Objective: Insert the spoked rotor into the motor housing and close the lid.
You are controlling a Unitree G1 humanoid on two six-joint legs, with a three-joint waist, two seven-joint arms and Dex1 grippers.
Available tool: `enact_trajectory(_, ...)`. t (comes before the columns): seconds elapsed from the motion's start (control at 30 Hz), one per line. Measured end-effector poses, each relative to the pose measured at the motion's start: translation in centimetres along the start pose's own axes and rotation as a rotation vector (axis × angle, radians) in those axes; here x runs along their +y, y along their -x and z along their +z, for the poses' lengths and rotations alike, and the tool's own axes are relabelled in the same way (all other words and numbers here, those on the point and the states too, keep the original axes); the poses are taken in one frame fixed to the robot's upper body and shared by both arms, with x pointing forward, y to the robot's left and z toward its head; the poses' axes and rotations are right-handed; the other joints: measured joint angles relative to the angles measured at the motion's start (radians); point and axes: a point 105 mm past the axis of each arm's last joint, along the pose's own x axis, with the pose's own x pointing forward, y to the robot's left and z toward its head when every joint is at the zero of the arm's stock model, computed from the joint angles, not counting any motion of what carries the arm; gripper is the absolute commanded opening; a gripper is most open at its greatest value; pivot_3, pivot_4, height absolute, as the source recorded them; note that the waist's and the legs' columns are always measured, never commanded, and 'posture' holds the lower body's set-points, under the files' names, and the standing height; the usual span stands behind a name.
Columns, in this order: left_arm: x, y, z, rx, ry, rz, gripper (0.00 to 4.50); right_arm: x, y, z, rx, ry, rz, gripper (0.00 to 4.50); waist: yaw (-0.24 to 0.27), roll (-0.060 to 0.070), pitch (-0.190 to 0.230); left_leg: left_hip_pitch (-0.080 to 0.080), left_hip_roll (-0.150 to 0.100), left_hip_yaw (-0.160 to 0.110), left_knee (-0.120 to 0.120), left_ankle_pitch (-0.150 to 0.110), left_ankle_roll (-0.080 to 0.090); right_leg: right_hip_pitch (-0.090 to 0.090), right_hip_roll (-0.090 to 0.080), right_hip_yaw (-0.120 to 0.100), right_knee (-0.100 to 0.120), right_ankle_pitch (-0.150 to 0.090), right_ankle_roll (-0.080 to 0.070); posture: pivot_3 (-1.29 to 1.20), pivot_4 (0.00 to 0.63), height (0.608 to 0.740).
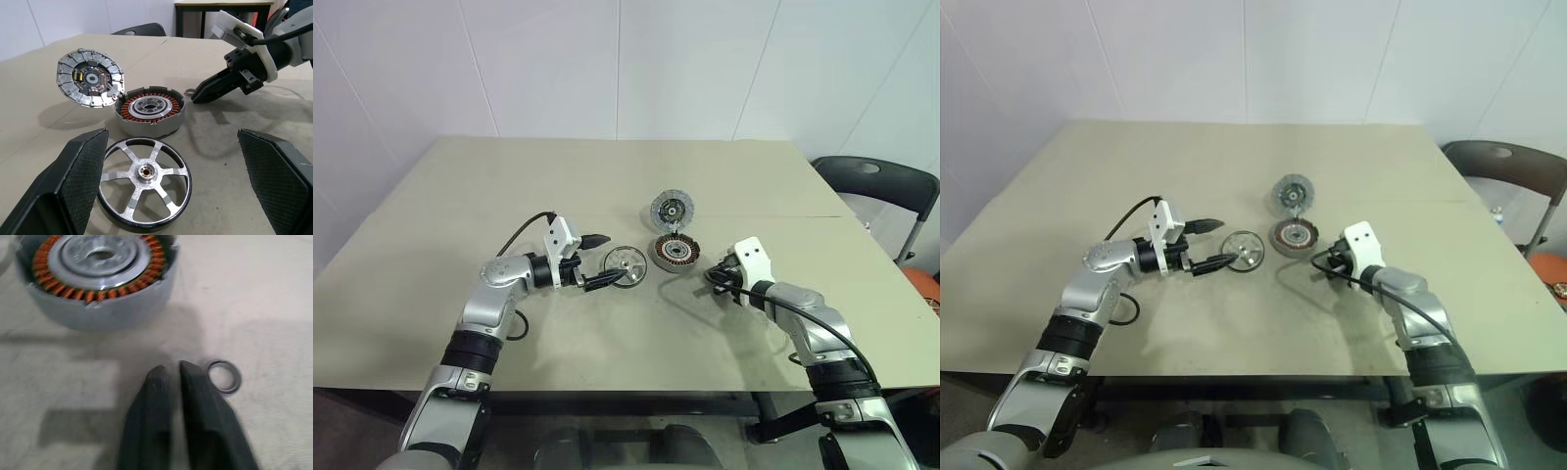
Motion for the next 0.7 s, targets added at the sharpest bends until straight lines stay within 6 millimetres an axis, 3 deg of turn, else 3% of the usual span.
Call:
enact_trajectory(0.13, 0.0, 0.0, 0.0, 0.001, 0.000, -0.002, 4.50, -0.5, 0.5, 0.9, -0.049, -0.035, 0.000, 2.74, -0.001, 0.000, 0.000, 0.000, 0.000, 0.000, 0.000, 0.000, 0.000, 0.000, 0.000, 0.000, 0.000, 0.000, 0.000, 0.00, 0.000, 0.740)
enact_trajectory(0.27, -0.2, -0.2, -0.1, 0.002, 0.001, -0.011, 4.50, 1.0, 0.7, 2.9, -0.140, 0.019, 0.071, 2.74, -0.002, 0.000, 0.000, 0.000, 0.000, 0.000, 0.000, 0.000, 0.000, 0.000, 0.000, 0.000, 0.000, 0.000, 0.000, 0.00, 0.000, 0.740)
enact_trajectory(0.43, -0.4, -0.4, -0.1, 0.005, 0.001, -0.017, 4.50, 5.2, 0.6, 4.6, -0.186, 0.136, 0.233, 2.74, -0.001, 0.000, 0.000, 0.000, 0.001, 0.000, 0.000, 0.000, 0.000, -0.001, 0.000, 0.000, 0.000, 0.000, 0.000, 0.00, 0.000, 0.740)
enact_trajectory(0.6, -0.4, -0.4, -0.1, 0.004, 0.000, -0.018, 4.50, 8.1, 0.4, 7.9, -0.237, 0.289, 0.326, 2.74, -0.001, 0.000, 0.000, 0.000, 0.001, 0.000, 0.000, 0.000, 0.000, -0.004, 0.000, 0.000, 0.000, 0.000, 0.000, 0.00, 0.000, 0.740)
enact_trajectory(0.7, -0.3, -0.4, -0.1, 0.005, -0.001, -0.017, 4.50, 9.0, -0.2, 7.5, -0.204, 0.342, 0.348, 2.74, 0.003, 0.000, 0.000, -0.001, 0.000, 0.000, 0.000, 0.000, 0.000, -0.005, 0.000, 0.000, 0.000, 0.000, 0.000, 0.00, 0.000, 0.740)
